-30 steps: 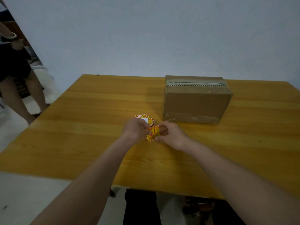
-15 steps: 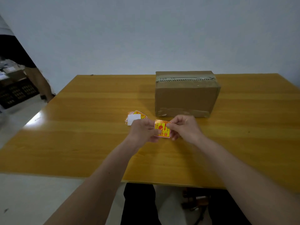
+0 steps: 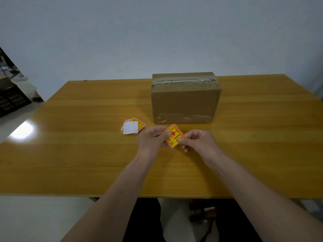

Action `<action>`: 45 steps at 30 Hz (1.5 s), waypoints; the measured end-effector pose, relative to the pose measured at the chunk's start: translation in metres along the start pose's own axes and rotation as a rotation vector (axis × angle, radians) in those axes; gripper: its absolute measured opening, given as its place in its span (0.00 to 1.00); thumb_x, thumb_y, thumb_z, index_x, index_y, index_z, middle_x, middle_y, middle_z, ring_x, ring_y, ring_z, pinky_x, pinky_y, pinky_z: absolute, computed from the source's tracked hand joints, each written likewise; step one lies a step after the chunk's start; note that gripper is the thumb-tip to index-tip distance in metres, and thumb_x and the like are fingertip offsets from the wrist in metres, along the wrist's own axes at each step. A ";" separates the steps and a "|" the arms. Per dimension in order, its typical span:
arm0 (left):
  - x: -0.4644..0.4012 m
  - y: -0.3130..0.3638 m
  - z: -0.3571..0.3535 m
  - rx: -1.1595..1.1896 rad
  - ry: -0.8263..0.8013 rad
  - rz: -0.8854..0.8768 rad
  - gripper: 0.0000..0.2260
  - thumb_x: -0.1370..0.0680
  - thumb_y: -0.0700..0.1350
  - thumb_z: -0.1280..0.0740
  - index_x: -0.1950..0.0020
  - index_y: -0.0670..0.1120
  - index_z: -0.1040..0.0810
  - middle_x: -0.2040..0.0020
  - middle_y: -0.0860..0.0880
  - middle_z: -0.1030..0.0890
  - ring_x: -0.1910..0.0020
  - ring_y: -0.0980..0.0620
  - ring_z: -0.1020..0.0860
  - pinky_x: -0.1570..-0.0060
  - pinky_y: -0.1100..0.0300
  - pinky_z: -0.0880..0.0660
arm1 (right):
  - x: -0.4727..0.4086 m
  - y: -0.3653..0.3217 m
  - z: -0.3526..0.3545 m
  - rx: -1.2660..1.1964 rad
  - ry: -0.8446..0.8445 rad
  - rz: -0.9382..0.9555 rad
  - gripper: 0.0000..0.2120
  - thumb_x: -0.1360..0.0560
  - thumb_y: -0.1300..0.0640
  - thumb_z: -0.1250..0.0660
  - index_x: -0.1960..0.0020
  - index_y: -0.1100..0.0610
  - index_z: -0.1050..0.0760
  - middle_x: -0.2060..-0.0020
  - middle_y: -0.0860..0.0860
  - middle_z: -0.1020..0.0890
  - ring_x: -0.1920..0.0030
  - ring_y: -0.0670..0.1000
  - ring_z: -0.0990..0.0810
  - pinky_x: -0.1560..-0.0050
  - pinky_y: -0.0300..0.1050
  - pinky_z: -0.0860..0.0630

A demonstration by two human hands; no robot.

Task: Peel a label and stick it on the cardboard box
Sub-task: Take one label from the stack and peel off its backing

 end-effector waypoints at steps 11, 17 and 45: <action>-0.006 -0.011 -0.024 -0.052 -0.058 -0.049 0.22 0.26 0.33 0.31 0.38 0.46 0.37 0.58 0.45 0.17 0.65 0.52 0.20 0.64 0.61 0.19 | -0.001 0.011 0.015 -0.194 0.056 0.012 0.03 0.28 0.64 0.31 0.57 0.63 0.19 0.69 0.54 0.19 0.70 0.48 0.23 0.70 0.38 0.25; 0.005 -0.005 -0.031 -0.197 0.058 -0.366 0.20 0.30 0.33 0.28 0.52 0.53 0.34 0.52 0.49 0.21 0.52 0.51 0.21 0.55 0.56 0.23 | -0.001 0.012 0.022 -0.224 0.178 0.081 0.08 0.31 0.65 0.27 0.68 0.58 0.20 0.73 0.52 0.20 0.73 0.46 0.25 0.72 0.38 0.27; 0.000 -0.016 -0.041 -0.129 -0.078 -0.332 0.12 0.27 0.36 0.30 0.61 0.54 0.17 0.68 0.59 0.17 0.67 0.62 0.21 0.65 0.68 0.25 | 0.015 0.002 0.021 -0.172 0.286 0.264 0.07 0.30 0.64 0.28 0.53 0.65 0.21 0.74 0.52 0.23 0.76 0.42 0.26 0.75 0.32 0.30</action>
Point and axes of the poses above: each hand's wrist, its own x-axis away from the middle knuckle, its own z-axis out of the back of the hand, y = z × x, the point moved 8 cm from there along -x, towards the middle knuckle
